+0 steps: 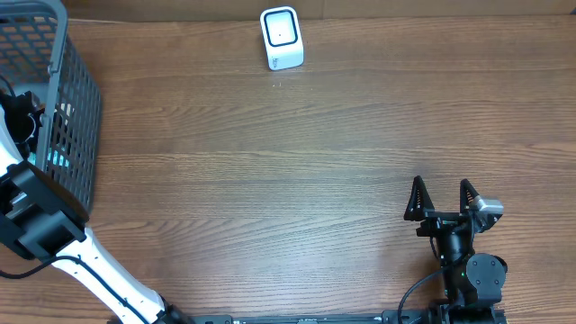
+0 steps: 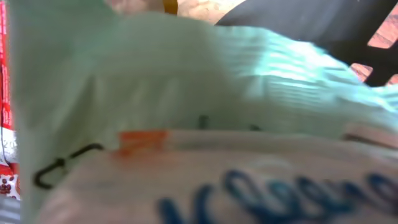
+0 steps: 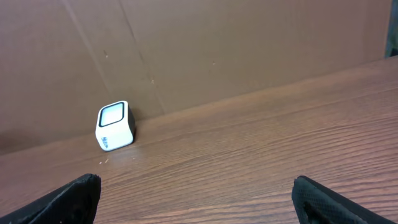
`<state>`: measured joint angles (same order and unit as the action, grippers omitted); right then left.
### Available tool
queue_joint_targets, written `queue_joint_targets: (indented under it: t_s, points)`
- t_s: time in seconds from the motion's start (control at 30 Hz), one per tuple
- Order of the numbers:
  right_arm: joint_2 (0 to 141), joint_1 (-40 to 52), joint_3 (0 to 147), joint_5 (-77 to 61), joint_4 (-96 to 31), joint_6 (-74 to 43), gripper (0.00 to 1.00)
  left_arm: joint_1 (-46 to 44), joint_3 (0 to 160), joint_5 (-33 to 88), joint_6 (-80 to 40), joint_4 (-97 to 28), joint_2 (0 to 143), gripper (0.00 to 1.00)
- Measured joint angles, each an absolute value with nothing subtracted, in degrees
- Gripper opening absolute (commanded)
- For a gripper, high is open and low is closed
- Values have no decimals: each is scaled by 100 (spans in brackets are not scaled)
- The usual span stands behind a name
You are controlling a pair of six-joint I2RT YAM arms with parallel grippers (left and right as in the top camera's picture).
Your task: Scan the item barcode
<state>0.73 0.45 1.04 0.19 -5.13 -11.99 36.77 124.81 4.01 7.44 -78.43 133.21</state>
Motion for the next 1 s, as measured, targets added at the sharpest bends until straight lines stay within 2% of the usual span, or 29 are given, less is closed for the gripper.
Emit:
queue_joint_targets:
  t_s: [0.23, 0.63, 1.0]
  points:
    - [73, 45, 104, 19, -515, -1201, 100, 3677, 13017, 401, 725, -8217, 13321, 51]
    - [73, 45, 104, 19, -513, -1201, 100, 3677, 14337, 401, 510, -8418, 12995, 52]
    - [73, 45, 104, 19, -513, -1201, 100, 3638, 14820, 694, 207, -8145, 11146, 51]
